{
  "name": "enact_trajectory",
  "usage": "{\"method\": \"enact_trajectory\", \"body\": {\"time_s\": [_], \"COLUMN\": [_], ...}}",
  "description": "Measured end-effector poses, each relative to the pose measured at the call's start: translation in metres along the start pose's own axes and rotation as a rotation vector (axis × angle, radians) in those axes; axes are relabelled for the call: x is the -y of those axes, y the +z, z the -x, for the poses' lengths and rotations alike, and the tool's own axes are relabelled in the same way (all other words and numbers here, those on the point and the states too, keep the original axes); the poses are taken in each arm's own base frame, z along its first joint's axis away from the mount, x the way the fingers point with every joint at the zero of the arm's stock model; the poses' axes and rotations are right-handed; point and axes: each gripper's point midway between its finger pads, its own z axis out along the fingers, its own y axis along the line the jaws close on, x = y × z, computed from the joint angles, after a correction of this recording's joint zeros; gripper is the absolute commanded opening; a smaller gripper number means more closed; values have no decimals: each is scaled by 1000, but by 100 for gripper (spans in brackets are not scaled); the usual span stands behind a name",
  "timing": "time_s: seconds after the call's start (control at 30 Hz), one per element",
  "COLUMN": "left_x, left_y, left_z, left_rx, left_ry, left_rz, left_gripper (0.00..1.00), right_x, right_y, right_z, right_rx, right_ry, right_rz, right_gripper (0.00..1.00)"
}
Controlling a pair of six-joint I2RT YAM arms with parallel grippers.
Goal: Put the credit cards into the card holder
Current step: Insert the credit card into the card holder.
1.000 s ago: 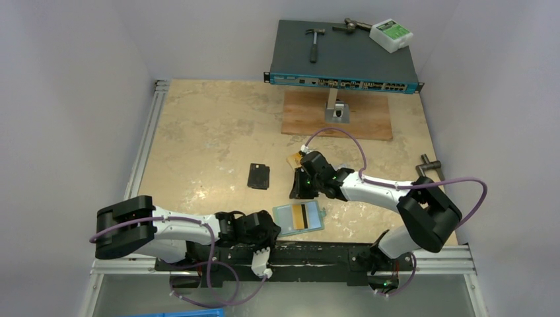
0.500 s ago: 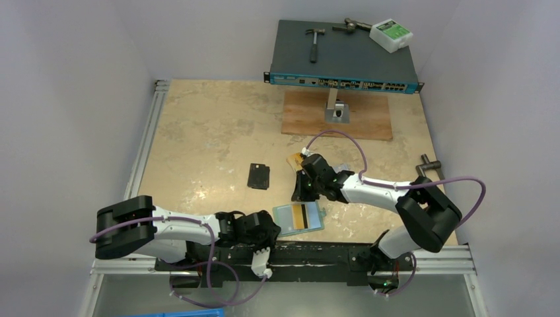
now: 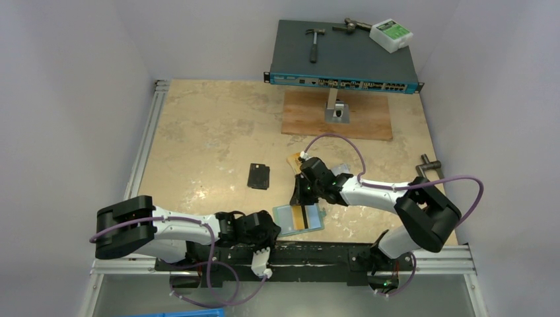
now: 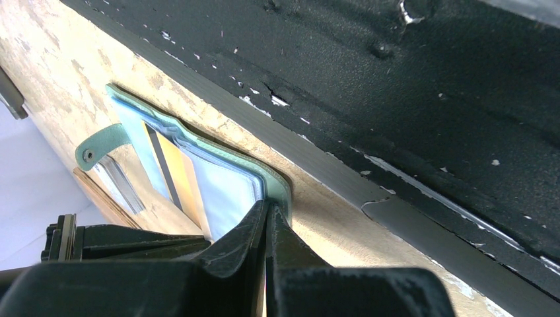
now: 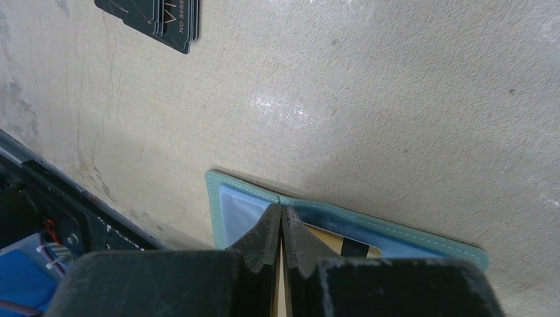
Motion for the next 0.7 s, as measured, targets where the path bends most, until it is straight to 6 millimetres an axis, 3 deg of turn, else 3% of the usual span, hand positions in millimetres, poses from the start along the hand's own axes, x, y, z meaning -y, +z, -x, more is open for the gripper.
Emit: {"method": "enact_trajectory", "body": {"time_s": [0.23, 0.27, 0.33, 0.4, 0.53, 0.7], "left_x": [0, 0, 0, 0, 0, 0], "left_y": [0, 0, 0, 0, 0, 0], "left_z": [0, 0, 0, 0, 0, 0], "left_rx": [0, 0, 0, 0, 0, 1], "left_ry": [6, 6, 7, 7, 7, 8], "left_rz": [2, 2, 2, 2, 2, 3], "left_gripper": [0, 0, 0, 0, 0, 0], "right_x": [-2, -2, -2, -2, -3, -8], "right_y": [0, 0, 0, 0, -8, -28], "right_z": [-2, -2, -2, -3, 1, 13], "right_rx": [-2, -3, -3, -7, 6, 62], "right_ry": [1, 0, 0, 5, 6, 13], "right_rz": [3, 3, 3, -1, -9, 5], "right_gripper": [1, 3, 21, 30, 37, 38]}}
